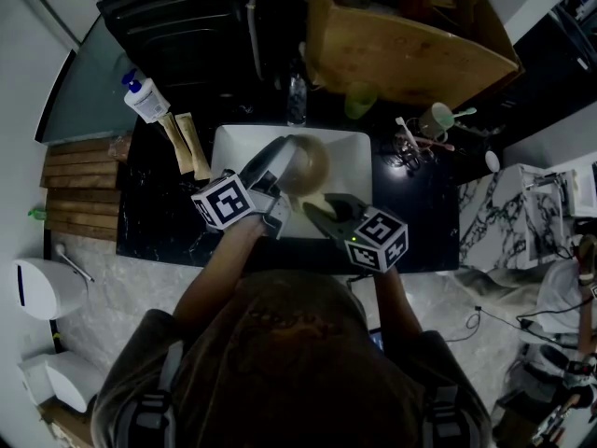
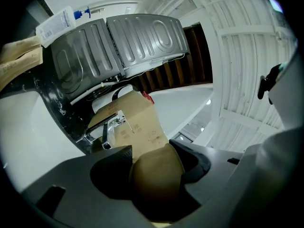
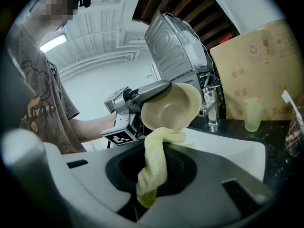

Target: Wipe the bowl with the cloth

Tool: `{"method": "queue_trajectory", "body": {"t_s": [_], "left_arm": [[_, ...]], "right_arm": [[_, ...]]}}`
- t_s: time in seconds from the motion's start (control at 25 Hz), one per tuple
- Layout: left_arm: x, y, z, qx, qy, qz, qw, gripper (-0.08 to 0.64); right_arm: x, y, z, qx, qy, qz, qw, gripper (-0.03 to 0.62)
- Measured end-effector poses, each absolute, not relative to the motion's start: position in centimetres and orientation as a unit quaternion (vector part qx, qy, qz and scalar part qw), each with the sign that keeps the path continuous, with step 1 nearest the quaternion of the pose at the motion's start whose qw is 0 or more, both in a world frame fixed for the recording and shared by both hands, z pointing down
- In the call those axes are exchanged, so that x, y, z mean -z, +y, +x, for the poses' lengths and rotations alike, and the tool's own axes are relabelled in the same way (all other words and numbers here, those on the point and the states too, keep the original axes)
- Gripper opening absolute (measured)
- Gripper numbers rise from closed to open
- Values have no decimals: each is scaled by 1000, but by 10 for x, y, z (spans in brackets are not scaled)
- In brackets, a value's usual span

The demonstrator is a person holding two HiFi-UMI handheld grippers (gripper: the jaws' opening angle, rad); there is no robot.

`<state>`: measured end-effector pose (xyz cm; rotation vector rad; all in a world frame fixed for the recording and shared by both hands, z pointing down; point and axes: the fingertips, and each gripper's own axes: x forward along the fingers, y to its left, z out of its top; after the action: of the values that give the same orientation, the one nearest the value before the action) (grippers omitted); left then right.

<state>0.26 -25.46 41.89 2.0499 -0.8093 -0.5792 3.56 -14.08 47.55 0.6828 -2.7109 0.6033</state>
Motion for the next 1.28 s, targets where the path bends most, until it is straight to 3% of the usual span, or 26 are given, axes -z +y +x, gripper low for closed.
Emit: {"method": "queue_trajectory", "body": {"t_s": [0.88,1.12,1.28], "left_arm": [[-449,-262,-11,230,-340,784,466,249],[-454,-257,1,222,-331,782,479,249],[-456,-253,8,218,-323,781,488,249]], "right_arm": [[-407,-135,84,-124,-943,250,183,38],[-412,-145,80,-73,-933,248,251,38],[-415,-150,67,-60,-934,239,259,38]]}}
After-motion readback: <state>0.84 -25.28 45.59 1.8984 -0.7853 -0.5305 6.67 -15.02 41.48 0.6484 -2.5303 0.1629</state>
